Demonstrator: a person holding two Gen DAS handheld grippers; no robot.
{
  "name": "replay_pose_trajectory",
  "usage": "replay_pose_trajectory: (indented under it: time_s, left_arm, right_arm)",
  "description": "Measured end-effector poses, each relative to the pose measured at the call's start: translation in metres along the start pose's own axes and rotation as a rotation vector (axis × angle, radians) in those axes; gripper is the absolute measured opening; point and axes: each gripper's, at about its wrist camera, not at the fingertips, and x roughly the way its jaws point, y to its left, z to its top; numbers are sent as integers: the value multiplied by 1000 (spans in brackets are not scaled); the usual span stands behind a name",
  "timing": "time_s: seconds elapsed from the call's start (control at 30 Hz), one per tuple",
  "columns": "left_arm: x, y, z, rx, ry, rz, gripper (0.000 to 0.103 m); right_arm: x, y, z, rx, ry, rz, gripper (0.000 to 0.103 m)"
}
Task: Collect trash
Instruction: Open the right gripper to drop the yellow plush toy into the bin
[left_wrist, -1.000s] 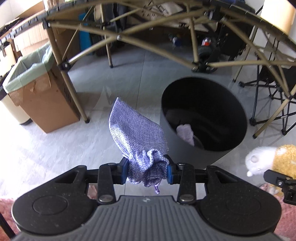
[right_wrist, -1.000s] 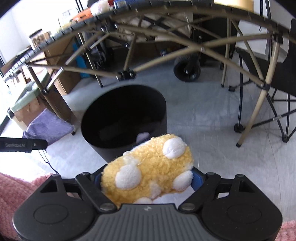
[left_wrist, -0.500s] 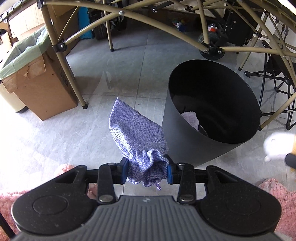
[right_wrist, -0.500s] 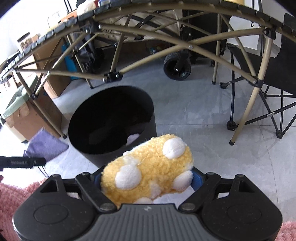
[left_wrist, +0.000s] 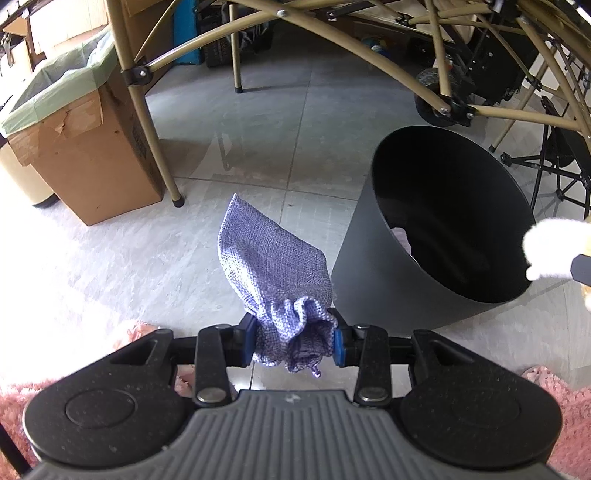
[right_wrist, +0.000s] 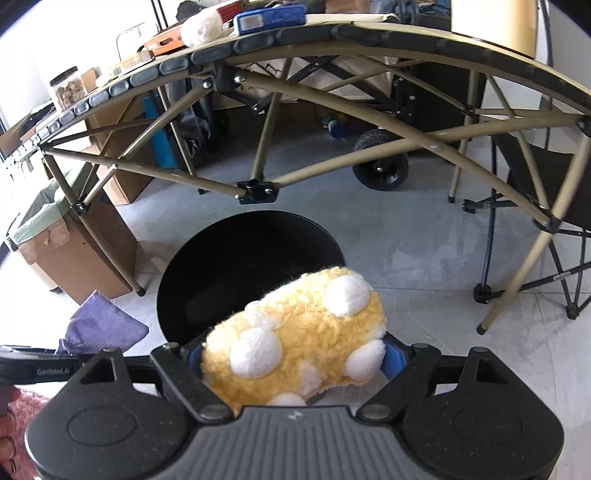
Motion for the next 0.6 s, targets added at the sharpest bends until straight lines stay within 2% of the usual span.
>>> replay_pose_trajectory:
  time_s: [0.3, 0.6]
  left_arm:
    - [3, 20, 6, -54, 2, -21, 38]
    - [4, 33, 16, -89, -24, -5, 38]
  right_arm:
    - [38, 27, 26, -22, 43, 10, 85]
    - [70, 39, 39, -24, 96, 12, 85]
